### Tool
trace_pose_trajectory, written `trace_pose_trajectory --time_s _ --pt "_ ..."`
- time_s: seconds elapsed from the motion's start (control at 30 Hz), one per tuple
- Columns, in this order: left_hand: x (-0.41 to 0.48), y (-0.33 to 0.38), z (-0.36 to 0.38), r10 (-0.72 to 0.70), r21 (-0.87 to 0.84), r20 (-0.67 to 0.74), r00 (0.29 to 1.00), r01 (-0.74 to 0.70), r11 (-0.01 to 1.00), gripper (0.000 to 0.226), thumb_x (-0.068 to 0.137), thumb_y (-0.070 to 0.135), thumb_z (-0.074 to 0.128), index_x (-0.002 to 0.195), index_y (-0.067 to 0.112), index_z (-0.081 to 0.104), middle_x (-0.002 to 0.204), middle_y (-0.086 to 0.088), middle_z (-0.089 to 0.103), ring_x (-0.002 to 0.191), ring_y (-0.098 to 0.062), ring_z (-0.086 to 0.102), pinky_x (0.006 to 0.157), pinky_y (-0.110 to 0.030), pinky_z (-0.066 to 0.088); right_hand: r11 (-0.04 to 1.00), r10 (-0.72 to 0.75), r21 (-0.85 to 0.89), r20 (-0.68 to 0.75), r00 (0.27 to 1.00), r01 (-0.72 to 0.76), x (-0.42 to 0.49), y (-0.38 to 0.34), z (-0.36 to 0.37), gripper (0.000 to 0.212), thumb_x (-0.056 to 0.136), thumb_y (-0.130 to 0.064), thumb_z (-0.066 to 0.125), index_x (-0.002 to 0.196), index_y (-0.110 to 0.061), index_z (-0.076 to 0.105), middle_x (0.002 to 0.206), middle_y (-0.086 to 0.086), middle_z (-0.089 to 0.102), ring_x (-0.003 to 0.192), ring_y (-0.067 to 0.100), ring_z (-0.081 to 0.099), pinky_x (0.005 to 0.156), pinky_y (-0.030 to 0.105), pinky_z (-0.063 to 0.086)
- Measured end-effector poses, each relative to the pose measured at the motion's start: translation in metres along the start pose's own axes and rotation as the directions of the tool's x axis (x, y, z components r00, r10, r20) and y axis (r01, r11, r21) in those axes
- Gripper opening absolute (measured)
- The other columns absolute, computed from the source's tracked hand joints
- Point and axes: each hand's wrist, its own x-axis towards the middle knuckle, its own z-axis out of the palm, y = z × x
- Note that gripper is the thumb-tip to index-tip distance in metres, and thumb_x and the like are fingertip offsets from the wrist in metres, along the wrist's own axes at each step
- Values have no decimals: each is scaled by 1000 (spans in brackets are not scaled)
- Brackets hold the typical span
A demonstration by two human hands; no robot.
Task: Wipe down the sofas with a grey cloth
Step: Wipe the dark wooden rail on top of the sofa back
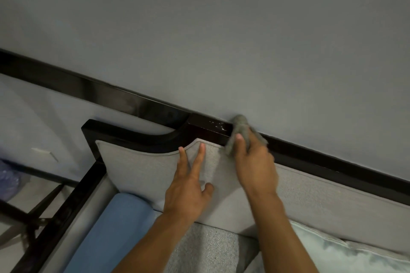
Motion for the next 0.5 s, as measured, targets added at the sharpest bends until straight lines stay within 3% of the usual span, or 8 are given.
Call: trace_pose_trajectory --time_s 0.13,0.27,0.33,0.4,0.5 --pt "1 1 -4 -13 34 39 999 12 999 111 97 49 62 115 74 -45 164 3 -35 156 -20 22 106 -36 50 984 -158 -64 148 976 169 -9 -40 34 50 102 -58 31 152 -50 24 122 7 66 103 25 65 76 33 47" --pt "2 -3 -12 -8 27 80 997 6 1000 103 97 44 62 135 73 -30 165 5 -33 138 -25 51 93 -33 55 988 -105 -99 109 989 116 0 -12 14 48 99 -64 32 146 -58 29 122 10 66 106 32 64 82 38 48" --pt "1 -4 -14 -5 23 90 996 3 1000 105 97 41 63 137 72 -30 165 5 -33 129 -26 58 85 -28 55 999 -11 -33 42 999 13 4 6 4 50 98 -65 32 144 -49 41 120 10 67 108 34 63 84 40 50" --pt "1 -3 -12 -2 6 89 996 1 1000 106 97 40 63 137 72 -30 164 5 -34 133 -26 55 82 -23 52 994 13 109 9 1000 -14 4 5 9 55 97 -65 32 139 -36 53 116 6 68 105 29 64 84 40 51" --pt "2 -3 -9 -2 -27 67 998 4 1000 107 98 43 62 128 74 -35 165 4 -34 144 -24 44 92 -27 51 973 -45 228 49 998 33 -2 -24 32 50 101 -58 35 138 -31 55 113 0 68 98 17 61 81 33 47"
